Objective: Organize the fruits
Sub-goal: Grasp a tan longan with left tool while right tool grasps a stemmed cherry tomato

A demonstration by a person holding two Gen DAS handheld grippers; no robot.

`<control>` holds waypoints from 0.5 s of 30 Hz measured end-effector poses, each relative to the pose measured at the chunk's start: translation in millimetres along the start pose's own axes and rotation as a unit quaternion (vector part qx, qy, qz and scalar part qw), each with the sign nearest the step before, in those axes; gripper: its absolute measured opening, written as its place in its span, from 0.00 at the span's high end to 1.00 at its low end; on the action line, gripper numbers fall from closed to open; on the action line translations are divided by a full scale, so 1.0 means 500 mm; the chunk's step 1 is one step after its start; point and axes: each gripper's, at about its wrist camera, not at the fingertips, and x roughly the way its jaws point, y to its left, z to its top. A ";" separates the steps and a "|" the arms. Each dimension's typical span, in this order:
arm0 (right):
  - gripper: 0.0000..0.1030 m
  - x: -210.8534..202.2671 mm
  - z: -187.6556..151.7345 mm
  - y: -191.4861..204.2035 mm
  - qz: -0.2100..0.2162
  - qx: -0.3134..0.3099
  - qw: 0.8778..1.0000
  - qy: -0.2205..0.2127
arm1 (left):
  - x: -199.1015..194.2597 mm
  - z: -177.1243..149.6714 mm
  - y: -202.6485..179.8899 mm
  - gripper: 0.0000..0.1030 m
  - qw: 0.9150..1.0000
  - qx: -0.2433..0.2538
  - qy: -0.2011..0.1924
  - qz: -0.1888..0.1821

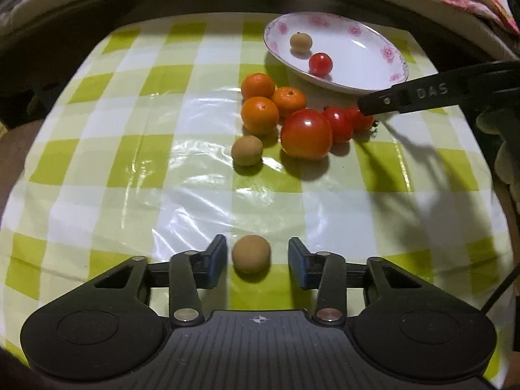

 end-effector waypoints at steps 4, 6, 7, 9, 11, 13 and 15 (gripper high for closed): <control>0.56 -0.003 0.005 -0.011 0.010 0.010 1.000 0.004 | 0.000 0.001 -0.002 0.68 1.000 0.004 -0.003 0.007; 0.56 -0.004 0.006 -0.016 0.015 0.016 1.000 0.005 | -0.001 0.002 -0.006 0.68 1.000 0.007 -0.004 0.001; 0.56 -0.004 0.007 -0.018 0.017 0.017 1.000 0.006 | -0.001 0.002 -0.008 0.68 1.000 0.009 -0.003 -0.002; 0.56 -0.003 0.008 -0.021 0.018 0.017 1.000 0.008 | -0.003 0.004 -0.014 0.68 1.000 0.013 -0.003 -0.007; 0.56 -0.002 0.009 -0.024 0.020 0.020 1.000 0.011 | -0.005 0.004 -0.016 0.68 1.000 0.015 -0.006 -0.011; 0.56 0.000 0.008 -0.024 0.022 0.021 0.999 0.013 | -0.006 0.004 -0.014 0.68 1.000 0.014 -0.006 -0.015; 0.56 0.008 0.006 -0.019 0.027 0.020 0.999 0.019 | -0.005 0.004 -0.013 0.68 1.000 0.012 -0.004 -0.017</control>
